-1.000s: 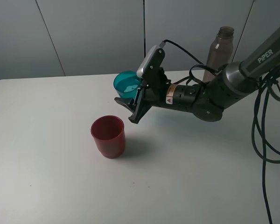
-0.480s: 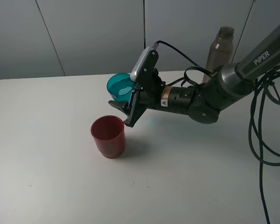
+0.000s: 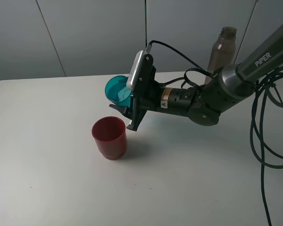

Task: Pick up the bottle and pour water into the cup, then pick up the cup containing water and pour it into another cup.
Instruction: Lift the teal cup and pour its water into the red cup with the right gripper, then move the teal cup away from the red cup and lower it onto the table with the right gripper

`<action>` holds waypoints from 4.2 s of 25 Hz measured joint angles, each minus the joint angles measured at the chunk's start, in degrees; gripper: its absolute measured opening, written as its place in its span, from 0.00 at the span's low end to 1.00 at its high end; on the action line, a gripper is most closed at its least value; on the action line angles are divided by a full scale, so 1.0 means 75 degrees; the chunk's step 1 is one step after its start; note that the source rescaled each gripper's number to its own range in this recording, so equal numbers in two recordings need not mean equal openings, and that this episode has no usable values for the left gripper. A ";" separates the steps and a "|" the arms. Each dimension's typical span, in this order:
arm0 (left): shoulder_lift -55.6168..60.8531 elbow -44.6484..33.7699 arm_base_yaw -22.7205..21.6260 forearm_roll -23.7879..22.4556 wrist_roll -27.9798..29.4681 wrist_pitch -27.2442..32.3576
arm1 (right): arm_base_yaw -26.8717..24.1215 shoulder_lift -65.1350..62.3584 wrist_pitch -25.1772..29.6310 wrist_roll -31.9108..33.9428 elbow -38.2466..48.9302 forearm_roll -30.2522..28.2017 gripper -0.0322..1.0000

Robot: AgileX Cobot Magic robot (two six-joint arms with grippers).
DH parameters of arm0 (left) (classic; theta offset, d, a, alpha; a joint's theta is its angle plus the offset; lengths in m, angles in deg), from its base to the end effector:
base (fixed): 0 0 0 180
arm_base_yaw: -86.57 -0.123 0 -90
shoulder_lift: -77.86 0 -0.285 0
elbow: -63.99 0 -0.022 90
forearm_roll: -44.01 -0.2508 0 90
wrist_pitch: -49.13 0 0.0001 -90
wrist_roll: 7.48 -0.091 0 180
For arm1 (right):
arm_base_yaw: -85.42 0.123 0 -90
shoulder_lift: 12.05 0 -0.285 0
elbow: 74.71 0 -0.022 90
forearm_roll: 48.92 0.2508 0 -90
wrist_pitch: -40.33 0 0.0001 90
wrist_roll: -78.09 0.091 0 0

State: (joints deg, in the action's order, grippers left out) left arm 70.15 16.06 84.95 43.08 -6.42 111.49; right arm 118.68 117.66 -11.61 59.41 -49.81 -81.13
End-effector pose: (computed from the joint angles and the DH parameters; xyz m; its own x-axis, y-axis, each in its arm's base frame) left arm -0.0075 0.0011 0.2781 -0.4688 -0.0242 -0.8830 -0.0461 0.9989 -0.0029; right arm 0.3038 0.2449 0.1003 0.3425 -0.4717 -0.8125 -0.7991 0.3086 -0.5160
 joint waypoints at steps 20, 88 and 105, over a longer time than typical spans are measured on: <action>0.0000 0.0000 0.0000 0.0000 0.0000 0.0000 | 0.0000 -0.0005 -0.0473 -0.3767 -0.0063 0.0289 0.09; 0.0000 0.0000 0.0000 0.0000 0.0026 0.0000 | 0.0000 -0.0077 -0.2222 -0.9237 -0.0080 -0.0368 0.09; 0.0000 0.0000 0.0000 0.0000 -0.0020 0.0000 | 0.0000 -0.0077 -0.2222 -0.2331 -0.0092 0.0604 0.09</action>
State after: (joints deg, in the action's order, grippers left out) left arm 70.15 16.06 84.95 43.08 -6.57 111.49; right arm 118.68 117.08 -28.28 41.93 -50.50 -76.60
